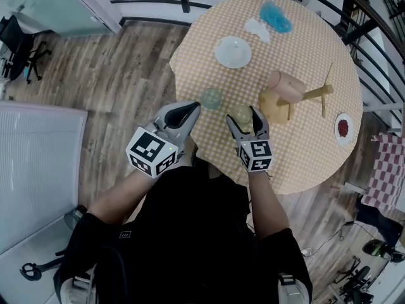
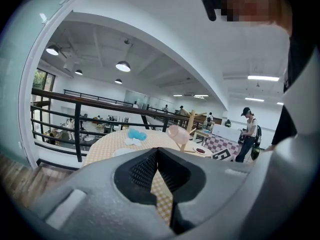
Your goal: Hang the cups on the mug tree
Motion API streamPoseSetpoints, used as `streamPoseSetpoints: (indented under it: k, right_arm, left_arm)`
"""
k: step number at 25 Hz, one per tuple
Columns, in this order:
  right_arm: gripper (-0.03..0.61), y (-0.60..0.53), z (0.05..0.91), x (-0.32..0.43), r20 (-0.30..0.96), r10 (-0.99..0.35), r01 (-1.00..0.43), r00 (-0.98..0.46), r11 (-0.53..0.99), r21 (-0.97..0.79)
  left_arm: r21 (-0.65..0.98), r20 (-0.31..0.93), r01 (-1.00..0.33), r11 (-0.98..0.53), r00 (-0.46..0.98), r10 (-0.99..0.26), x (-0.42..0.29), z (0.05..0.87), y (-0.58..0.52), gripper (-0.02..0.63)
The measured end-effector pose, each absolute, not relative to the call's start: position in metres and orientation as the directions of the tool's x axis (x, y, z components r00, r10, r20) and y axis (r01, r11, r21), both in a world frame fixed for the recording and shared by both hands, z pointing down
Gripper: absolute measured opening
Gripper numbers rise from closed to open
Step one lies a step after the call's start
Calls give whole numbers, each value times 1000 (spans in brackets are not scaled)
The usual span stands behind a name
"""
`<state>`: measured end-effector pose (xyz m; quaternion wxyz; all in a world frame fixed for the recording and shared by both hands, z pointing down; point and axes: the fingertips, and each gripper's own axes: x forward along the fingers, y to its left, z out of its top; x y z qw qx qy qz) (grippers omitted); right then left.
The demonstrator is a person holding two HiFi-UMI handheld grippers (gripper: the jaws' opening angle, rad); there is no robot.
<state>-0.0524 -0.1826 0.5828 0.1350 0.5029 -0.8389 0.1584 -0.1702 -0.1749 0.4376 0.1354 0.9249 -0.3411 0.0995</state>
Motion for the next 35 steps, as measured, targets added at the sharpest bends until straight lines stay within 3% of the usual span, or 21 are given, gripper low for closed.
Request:
streamPoseSetpoints:
  k: [12, 23, 35]
  right_arm:
    - [350, -127, 510, -27, 311, -764, -818, -566, 566, -101]
    - [348, -66, 472, 62, 289, -639, -669, -713, 743, -5]
    - [348, -57, 408, 94, 225, -599, -558, -768, 799, 224]
  left_arm:
    - [194, 219, -693, -695, 721, -658, -119, 412, -151, 6]
    - [144, 202, -806, -574, 592, -780, -29, 395, -90, 6]
    - [158, 170, -884, -440, 464, -869, -12, 384, -51, 6]
